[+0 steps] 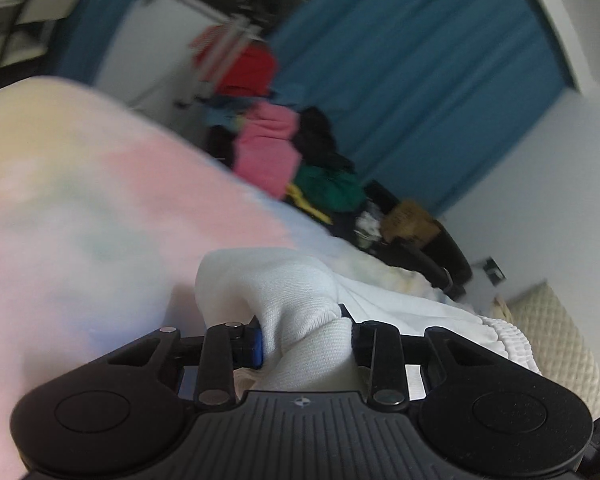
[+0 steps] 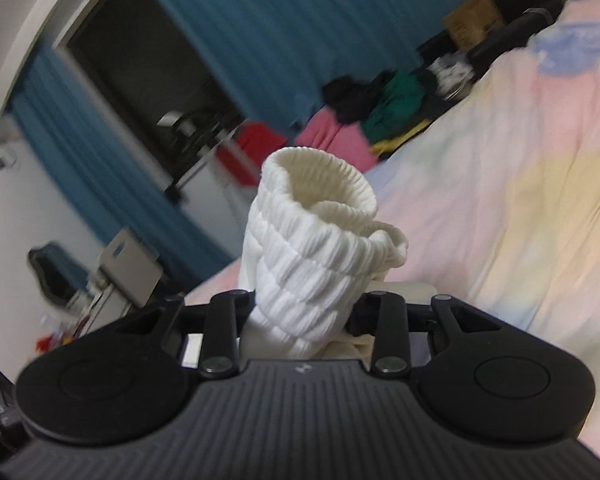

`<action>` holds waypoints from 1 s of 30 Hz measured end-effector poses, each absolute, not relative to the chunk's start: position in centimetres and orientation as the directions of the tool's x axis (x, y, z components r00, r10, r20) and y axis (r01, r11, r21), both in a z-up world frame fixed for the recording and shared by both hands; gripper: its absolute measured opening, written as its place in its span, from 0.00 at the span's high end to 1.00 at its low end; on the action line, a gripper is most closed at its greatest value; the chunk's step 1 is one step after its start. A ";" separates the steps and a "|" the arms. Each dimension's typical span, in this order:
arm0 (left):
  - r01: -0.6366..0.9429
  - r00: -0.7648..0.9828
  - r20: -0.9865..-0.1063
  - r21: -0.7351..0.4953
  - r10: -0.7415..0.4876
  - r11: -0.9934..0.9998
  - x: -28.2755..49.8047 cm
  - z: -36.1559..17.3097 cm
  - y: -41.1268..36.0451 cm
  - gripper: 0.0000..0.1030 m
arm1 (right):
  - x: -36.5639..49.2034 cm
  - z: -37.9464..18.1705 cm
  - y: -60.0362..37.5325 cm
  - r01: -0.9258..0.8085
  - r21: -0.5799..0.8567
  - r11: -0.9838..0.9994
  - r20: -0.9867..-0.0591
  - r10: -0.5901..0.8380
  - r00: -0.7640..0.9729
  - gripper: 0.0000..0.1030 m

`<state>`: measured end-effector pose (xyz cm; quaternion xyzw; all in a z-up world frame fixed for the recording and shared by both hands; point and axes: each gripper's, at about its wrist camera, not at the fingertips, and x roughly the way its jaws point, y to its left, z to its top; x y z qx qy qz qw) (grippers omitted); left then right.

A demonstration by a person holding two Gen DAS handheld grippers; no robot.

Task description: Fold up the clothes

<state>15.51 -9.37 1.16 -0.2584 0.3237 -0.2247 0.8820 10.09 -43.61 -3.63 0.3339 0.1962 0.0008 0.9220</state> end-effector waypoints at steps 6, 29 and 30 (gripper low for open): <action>0.354 0.635 -0.436 -0.569 -0.638 0.742 22.0 -2.7 -20.7 0.67 | 13.8 -3.7 -54.7 0.276 0.599 0.752 -0.388 -0.029 0.921 0.64; 0.589 0.526 -0.586 -0.271 -0.616 0.761 26.7 -15.3 -33.8 0.21 | 11.4 -22.9 -57.0 0.625 0.609 0.489 -0.545 -0.314 0.777 0.39; 0.596 0.537 -0.592 -0.237 -0.601 0.767 25.9 -14.3 -34.0 0.19 | 10.9 -22.0 -56.8 0.640 0.601 0.478 -0.562 -0.316 0.764 0.37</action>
